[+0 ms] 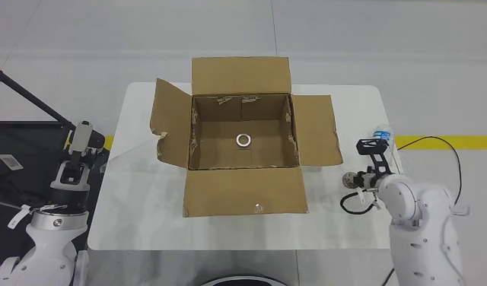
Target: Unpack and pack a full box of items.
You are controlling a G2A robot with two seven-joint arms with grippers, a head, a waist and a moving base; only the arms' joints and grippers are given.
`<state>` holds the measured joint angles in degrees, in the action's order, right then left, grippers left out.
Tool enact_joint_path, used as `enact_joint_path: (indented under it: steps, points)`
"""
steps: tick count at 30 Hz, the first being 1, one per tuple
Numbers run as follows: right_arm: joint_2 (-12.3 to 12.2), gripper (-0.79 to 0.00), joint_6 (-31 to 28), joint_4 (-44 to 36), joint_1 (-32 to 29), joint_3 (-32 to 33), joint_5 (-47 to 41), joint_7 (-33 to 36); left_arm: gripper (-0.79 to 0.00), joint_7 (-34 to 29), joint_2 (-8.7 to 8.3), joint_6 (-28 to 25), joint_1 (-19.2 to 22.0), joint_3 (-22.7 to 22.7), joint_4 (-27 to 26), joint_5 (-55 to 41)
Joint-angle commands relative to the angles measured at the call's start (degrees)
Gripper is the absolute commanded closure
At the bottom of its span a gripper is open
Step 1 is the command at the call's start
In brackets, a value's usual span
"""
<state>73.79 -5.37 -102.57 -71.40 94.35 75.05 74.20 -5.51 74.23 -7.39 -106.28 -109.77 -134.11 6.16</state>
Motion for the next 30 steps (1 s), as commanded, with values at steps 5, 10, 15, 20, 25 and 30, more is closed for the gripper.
enact_joint_path:
  steps: [5,10,15,20,25,30]
  points:
    - [-0.2,-0.348,0.7,1.4,1.1,-0.7,-1.1,1.2,-0.785,0.0,0.0,0.0,0.0,0.0,0.0,0.0]
    - [-0.3,-0.348,1.2,2.0,1.2,-1.9,-1.2,1.3,-0.785,0.0,0.0,0.0,0.0,0.0,0.0,0.0]
    - [-0.4,-0.342,1.6,3.1,1.7,-3.0,-1.1,1.2,-0.785,0.0,0.0,0.0,0.0,0.0,0.0,0.0]
    - [-0.6,-0.317,2.0,4.5,2.5,-3.5,-1.1,1.1,-0.785,0.0,0.0,0.0,0.0,0.0,0.0,0.0]
    - [-0.8,-0.28,2.2,5.2,2.8,-3.9,-1.1,1.1,-0.785,0.0,0.0,0.0,0.0,0.0,0.0,0.0]
    - [-1.0,-0.265,1.9,5.9,3.0,-4.3,-0.7,1.4,-0.785,0.0,0.0,0.0,0.0,0.0,0.0,0.0]
